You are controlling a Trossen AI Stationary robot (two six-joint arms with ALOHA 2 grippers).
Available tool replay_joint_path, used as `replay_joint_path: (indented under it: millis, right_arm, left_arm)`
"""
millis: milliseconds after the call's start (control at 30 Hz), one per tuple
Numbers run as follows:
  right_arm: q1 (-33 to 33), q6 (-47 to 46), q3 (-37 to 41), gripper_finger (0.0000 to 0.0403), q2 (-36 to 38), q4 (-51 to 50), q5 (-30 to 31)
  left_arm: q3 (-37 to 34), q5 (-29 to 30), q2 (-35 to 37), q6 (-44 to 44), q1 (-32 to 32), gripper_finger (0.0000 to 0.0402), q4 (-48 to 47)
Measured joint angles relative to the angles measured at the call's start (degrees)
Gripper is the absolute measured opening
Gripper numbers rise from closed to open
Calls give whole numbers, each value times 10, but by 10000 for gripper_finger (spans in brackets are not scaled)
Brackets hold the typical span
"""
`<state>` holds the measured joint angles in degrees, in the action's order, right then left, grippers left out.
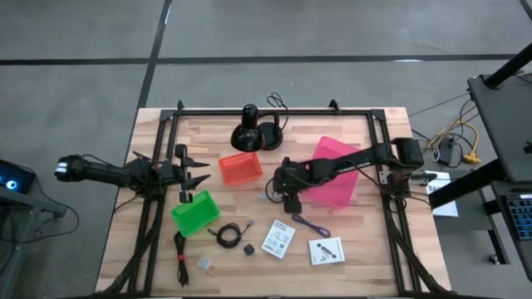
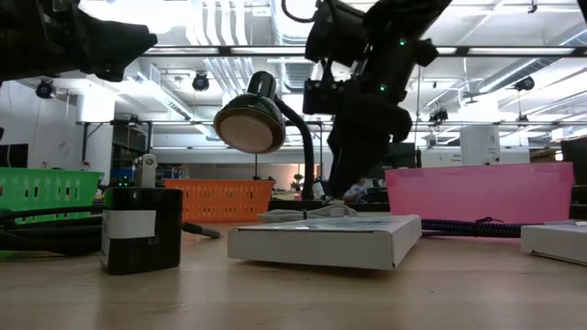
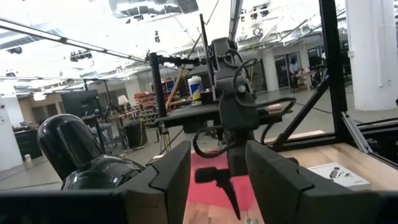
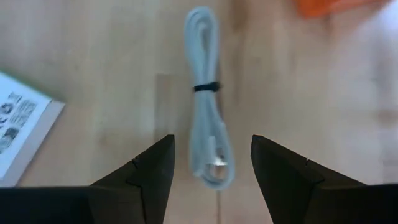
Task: Pick and place items into bin
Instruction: Put the white charger cable into the pink bin
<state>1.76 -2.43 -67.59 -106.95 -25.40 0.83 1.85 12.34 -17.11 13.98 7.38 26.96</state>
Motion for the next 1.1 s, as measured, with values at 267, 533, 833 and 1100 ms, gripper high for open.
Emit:
replay_joint_path:
  millis: [267,533,833,1100]
  right_arm:
    - [-6,15,-6,199,-7,-2,-8]
    - [-10,26,-3,199,-13,-1,-8]
    - [-10,26,-6,199,-43,3,-8]
    - [-11,26,-9,199,-54,3,-7]
  left_arm:
    - [0,1,0,0,0,140,0]
    - [0,1,0,0,0,140,0]
    - [0,1,0,0,0,140,0]
    - [0,1,0,0,0,140,0]
